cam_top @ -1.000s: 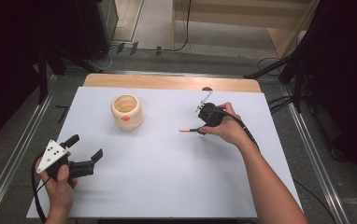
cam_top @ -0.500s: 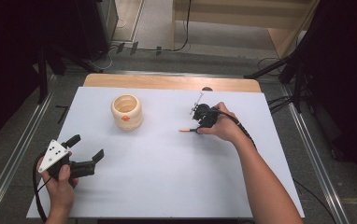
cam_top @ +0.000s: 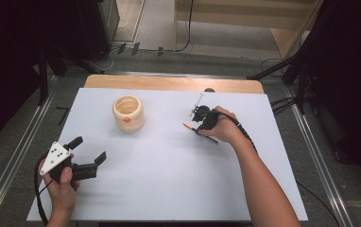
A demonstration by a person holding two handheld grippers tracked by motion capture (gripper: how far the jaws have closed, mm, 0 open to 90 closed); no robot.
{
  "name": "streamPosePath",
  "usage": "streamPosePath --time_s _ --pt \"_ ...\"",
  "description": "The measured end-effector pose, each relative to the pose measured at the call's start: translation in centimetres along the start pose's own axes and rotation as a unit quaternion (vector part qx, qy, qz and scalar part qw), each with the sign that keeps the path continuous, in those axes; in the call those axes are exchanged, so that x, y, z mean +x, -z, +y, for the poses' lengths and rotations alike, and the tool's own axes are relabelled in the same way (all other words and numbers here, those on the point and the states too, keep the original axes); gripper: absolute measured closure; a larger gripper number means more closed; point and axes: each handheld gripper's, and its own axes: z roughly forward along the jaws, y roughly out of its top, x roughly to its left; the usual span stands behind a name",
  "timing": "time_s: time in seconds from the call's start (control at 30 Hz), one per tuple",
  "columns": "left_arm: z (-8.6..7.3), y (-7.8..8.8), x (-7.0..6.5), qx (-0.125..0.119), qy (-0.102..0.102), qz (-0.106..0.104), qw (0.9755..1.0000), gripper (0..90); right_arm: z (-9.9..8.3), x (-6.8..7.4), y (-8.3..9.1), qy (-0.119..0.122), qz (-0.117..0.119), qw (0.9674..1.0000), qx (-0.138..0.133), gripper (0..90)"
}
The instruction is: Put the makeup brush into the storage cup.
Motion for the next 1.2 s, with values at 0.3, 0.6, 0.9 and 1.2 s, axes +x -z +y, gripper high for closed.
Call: streamPosePath --time_s 0.3,0.6,0.9,1.2 --pt "0.1 -0.5 -0.6 0.005 0.003 -0.009 0.9999 0.0 0.1 0.1 0.1 -0.031 0.000 0.9995 0.003 84.3" --pt "0.8 -1.5 -1.0 0.009 -0.002 -0.013 0.9999 0.0 -1.0 0.6 1.1 -0.065 0.005 0.9955 -0.068 84.3" --pt "1.9 -3.3 -1.9 0.007 -0.001 -0.036 0.9993 0.0 -1.2 1.5 3.4 -0.094 0.002 0.9799 -0.176 84.3" --pt "2.9 -5.7 -2.9 0.006 -0.003 -0.060 0.9982 0.0 -1.9 2.6 4.4 -0.126 0.011 0.9574 -0.260 84.3"
